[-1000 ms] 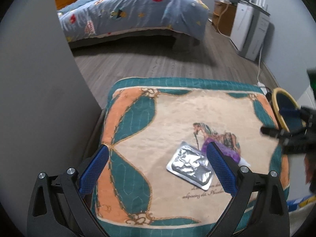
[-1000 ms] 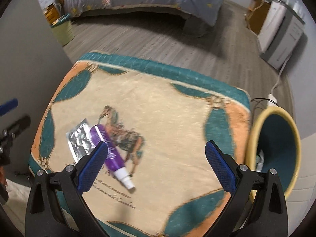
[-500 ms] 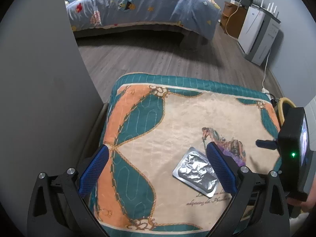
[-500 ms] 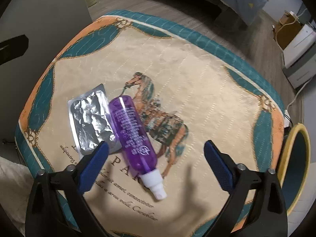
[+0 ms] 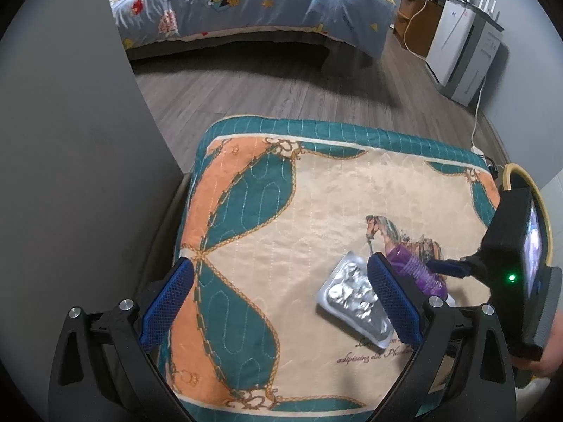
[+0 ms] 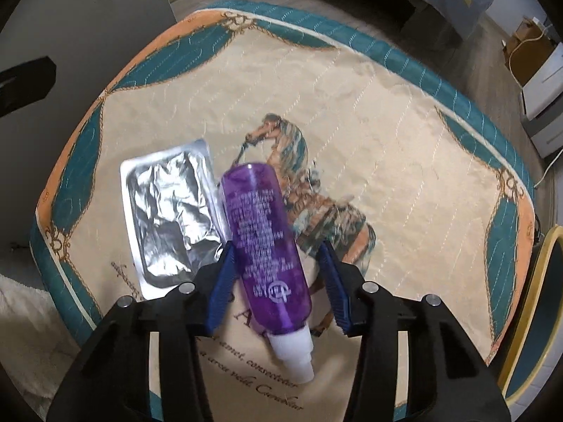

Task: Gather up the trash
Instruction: 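Grasp the purple spray bottle with the right gripper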

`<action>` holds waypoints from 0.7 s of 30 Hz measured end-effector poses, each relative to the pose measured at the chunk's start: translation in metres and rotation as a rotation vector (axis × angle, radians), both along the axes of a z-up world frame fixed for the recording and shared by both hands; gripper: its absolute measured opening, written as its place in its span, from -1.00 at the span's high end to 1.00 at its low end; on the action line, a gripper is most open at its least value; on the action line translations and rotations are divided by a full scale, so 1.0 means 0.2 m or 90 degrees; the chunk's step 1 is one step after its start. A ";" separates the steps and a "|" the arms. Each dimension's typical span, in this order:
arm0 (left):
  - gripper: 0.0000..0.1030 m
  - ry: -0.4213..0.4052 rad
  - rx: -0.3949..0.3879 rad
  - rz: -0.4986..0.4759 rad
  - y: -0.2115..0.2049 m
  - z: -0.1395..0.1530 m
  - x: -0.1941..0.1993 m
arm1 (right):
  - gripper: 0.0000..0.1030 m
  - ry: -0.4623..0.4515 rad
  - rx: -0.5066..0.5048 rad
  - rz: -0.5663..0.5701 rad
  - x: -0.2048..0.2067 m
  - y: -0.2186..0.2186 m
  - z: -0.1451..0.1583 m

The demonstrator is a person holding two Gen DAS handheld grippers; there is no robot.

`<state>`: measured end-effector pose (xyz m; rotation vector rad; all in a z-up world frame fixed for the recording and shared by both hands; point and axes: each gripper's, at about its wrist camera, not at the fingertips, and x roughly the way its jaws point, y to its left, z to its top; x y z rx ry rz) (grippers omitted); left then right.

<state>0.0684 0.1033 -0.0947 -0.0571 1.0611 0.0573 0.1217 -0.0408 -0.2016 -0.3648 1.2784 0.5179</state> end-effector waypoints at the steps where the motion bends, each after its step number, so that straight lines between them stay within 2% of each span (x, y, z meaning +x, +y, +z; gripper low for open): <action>1: -0.90 0.003 -0.002 0.000 0.00 -0.01 0.00 | 0.15 0.003 0.000 0.000 0.00 -0.01 0.00; 2: -0.90 0.005 -0.003 -0.001 0.00 -0.01 0.00 | 0.28 0.008 0.002 0.001 0.00 -0.01 0.00; 3: -0.90 0.007 -0.004 -0.001 -0.01 -0.02 0.00 | 0.31 0.012 0.003 0.000 0.00 -0.03 0.00; 9: -0.90 0.022 0.012 -0.023 -0.08 -0.08 0.01 | 0.32 -0.003 0.010 -0.050 0.08 -0.15 0.06; 17: -0.90 0.063 0.049 -0.084 -0.34 -0.31 0.01 | 0.32 -0.038 0.025 -0.132 0.23 -0.36 0.18; 21: -0.90 0.085 0.015 -0.095 -0.42 -0.38 0.02 | 0.32 -0.034 0.035 -0.159 0.26 -0.45 0.20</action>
